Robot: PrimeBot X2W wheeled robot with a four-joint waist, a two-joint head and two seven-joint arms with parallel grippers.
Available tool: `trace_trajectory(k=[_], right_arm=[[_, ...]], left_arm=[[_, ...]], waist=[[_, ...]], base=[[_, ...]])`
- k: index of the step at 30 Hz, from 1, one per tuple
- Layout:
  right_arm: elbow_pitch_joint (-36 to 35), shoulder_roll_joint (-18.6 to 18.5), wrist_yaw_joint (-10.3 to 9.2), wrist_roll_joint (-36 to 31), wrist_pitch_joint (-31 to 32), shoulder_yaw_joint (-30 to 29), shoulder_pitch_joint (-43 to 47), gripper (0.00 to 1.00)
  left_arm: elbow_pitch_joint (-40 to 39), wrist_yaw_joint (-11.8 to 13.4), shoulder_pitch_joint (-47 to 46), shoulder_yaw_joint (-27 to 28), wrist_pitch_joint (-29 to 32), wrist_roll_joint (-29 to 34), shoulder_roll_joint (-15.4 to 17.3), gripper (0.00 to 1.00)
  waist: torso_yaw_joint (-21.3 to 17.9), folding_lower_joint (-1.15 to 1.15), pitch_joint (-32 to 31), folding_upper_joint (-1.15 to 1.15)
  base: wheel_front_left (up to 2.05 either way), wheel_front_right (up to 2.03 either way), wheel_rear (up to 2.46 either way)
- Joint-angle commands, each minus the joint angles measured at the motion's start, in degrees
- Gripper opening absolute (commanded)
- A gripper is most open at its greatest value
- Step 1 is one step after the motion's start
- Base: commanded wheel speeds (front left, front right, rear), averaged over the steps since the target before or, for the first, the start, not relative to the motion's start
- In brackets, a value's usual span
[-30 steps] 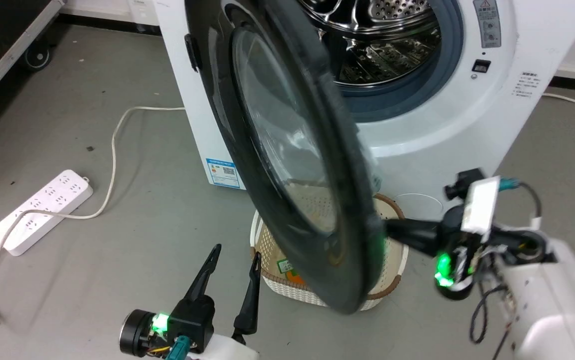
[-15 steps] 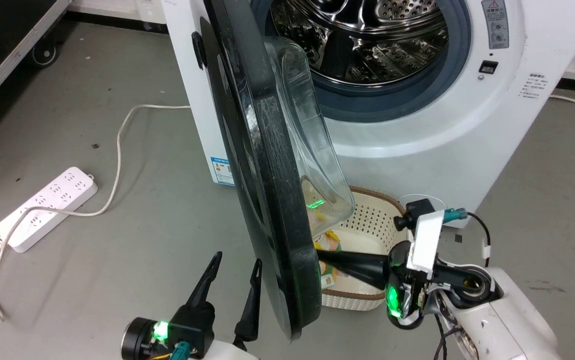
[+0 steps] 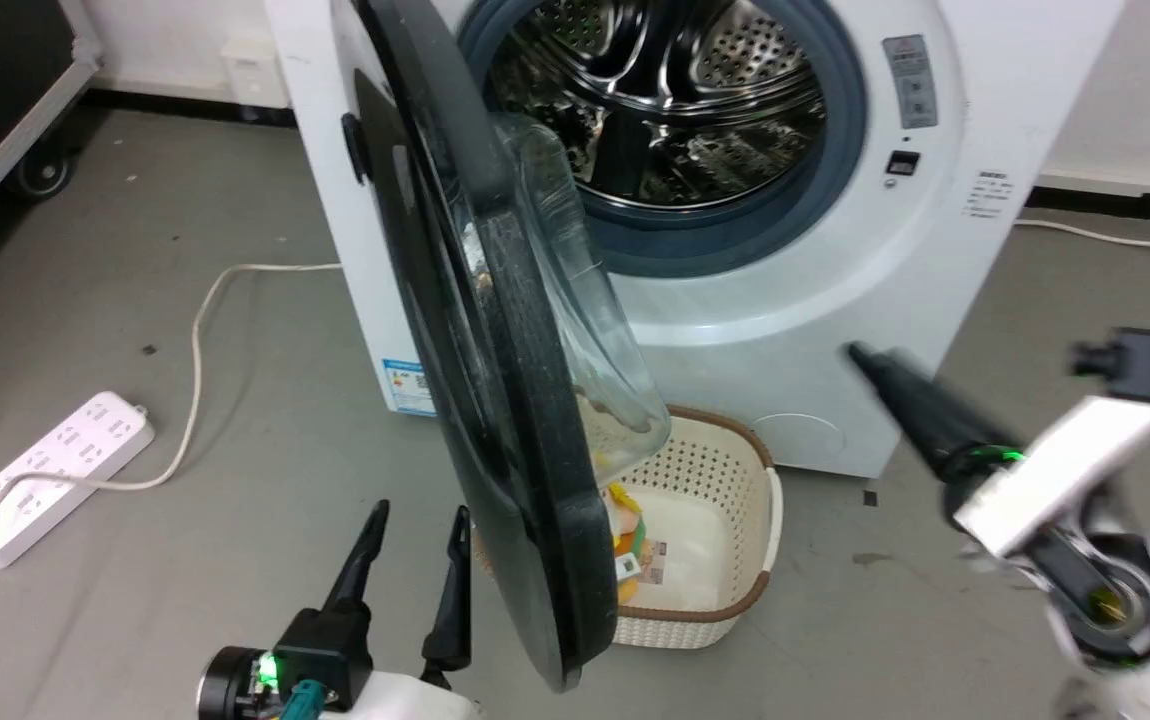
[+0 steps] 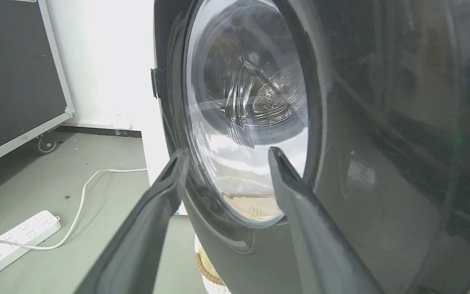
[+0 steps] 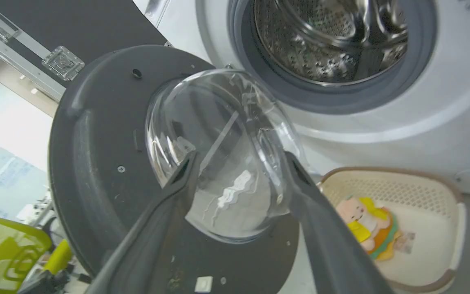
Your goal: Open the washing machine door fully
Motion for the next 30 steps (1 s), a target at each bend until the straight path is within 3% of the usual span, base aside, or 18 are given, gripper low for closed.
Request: trace_trajectory(k=[1,3,7,14,20,30], right_arm=[[-2.5,-2.89,0.07,-6.29,-4.44,0.34,1.86,1.0],[-4.65,-5.15,0.07,-14.76,-11.46,0.36,4.25,1.0],[-5.9,-6.07,0.07,-29.25,-22.58,-2.53,9.41,1.0],[-7.91,1.02,0.07,-47.55,-31.76,-9.99,19.21,1.0],[-8.51,8.72,0.07,-53.78,-33.66,-14.16,25.28,1.0],[-6.99,12.35,0.07,-60.03,-34.09,-15.7,27.67,1.0]], left_arm=[[-0.33,-0.11,0.48,0.4,-0.3,0.25,0.09,1.0],[-0.55,-0.16,0.58,1.13,-0.3,0.41,0.09,1.0],[-1.22,-0.17,1.16,2.46,-0.3,0.69,0.09,1.0],[-1.72,-0.92,1.76,3.67,-0.3,1.23,0.09,1.0],[-1.21,-1.58,2.15,3.87,-0.3,1.59,0.09,1.0],[-0.12,-3.59,3.27,3.16,-0.3,0.21,0.09,1.0]], waist=[[-0.76,0.0,-0.3,0.0],[-1.57,0.0,-0.42,0.0],[-3.05,0.0,-0.53,0.0],[-4.86,0.0,-0.37,0.0],[-5.85,0.0,-0.33,0.0],[-6.13,0.0,-0.41,0.0]], base=[[0.0,0.0,0.0],[0.0,0.0,0.0],[0.0,0.0,0.0],[0.0,0.0,0.0],[0.0,0.0,0.0],[0.0,0.0,0.0]])
